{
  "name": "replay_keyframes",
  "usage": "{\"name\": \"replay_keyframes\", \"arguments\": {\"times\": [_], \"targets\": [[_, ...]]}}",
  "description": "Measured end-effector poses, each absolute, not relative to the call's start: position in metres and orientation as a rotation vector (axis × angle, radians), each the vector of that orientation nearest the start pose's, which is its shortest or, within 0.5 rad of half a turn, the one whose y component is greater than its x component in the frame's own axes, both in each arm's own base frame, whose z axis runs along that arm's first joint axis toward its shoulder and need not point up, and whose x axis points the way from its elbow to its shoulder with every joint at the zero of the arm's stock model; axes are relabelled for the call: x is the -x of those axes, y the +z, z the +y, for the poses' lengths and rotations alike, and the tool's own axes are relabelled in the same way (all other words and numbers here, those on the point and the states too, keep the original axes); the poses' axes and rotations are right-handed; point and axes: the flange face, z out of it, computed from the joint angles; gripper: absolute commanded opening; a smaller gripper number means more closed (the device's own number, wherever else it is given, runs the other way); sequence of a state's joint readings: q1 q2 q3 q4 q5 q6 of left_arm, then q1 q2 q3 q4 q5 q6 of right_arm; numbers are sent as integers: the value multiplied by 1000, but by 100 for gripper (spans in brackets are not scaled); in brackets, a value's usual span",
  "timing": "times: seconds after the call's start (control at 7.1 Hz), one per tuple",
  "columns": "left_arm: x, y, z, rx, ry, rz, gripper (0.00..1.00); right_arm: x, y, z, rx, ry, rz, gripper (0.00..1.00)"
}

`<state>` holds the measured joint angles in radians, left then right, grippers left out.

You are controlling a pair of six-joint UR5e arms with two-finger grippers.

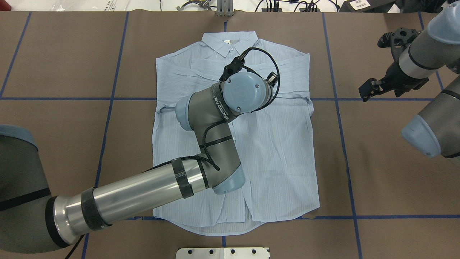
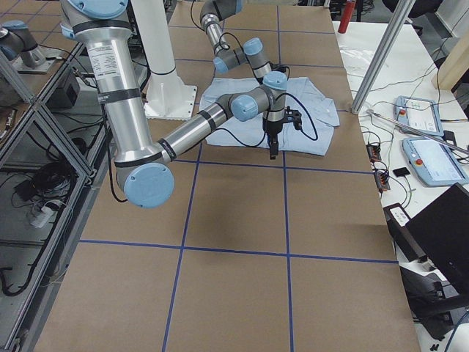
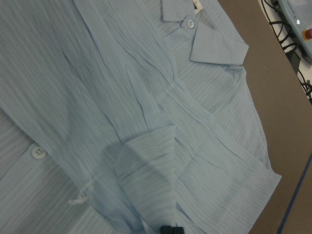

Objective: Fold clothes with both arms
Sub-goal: 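Lay the sleeve across the shirt front with the left gripper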

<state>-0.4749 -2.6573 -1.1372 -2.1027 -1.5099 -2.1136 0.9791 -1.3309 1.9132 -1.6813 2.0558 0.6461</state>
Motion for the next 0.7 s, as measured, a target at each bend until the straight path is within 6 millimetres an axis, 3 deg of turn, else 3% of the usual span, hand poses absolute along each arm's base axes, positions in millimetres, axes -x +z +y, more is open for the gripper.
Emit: {"name": "replay_keyframes", "arguments": {"times": [0.14,0.42,0.7], "targets": [[-665,59,-495,-12,-922,1248,100,237,394,-512,-100,-58,-655,100],[-672,58,-483,-80,-845,1266,100,235,395,-512,-100,-53,-654,100],[-668,82,-472,-172,-760,1264,100,234,393,-513,-103,-52,-655,100]]}}
